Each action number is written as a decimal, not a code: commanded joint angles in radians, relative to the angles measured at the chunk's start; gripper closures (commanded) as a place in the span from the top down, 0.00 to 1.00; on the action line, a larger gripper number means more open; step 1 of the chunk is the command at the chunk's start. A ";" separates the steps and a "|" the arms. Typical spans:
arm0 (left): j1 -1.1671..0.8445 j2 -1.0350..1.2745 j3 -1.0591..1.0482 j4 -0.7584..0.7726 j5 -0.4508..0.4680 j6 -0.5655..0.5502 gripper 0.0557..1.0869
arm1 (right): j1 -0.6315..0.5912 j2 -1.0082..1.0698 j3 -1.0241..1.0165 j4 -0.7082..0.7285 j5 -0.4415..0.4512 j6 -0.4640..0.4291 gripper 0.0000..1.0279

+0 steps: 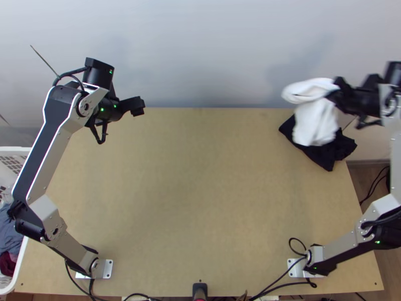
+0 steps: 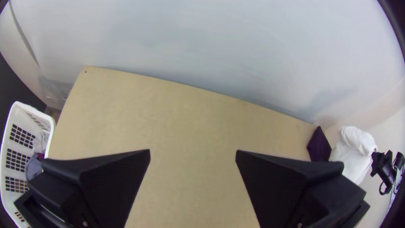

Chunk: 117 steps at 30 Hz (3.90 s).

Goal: Fold the t-shirt

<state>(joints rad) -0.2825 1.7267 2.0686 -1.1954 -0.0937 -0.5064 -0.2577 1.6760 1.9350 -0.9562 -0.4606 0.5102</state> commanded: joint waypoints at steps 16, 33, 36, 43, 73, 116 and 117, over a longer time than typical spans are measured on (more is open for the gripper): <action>0.106 -0.067 -0.125 0.002 0.009 0.034 0.96 | -0.143 0.485 0.252 -0.090 -0.076 -0.271 0.03; 0.101 -0.064 -0.128 0.011 0.011 0.009 0.96 | -0.239 0.488 0.387 -0.081 -0.165 -0.141 0.03; 0.094 -0.062 -0.134 0.011 0.011 0.006 0.96 | -0.311 0.459 0.400 -0.079 -0.210 -0.131 0.03; 0.078 -0.064 -0.137 0.011 0.009 0.006 0.96 | -0.440 0.419 0.401 -0.090 -0.273 -0.139 0.03; 0.235 -0.162 -0.285 0.048 0.045 0.045 0.96 | -0.006 0.593 0.283 -0.196 -0.009 -0.328 0.03; 0.218 -0.180 -0.337 0.115 0.074 0.023 0.96 | -0.262 0.433 -0.050 -0.256 0.053 -0.176 0.93; 0.223 -0.180 -0.338 0.115 0.077 0.023 0.96 | -0.259 0.444 -0.048 -0.248 0.056 -0.174 0.93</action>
<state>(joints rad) -0.0772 1.5471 1.7439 -1.0824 -0.0250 -0.4866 -0.5259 2.0449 1.8999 -1.2278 -0.4381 0.3325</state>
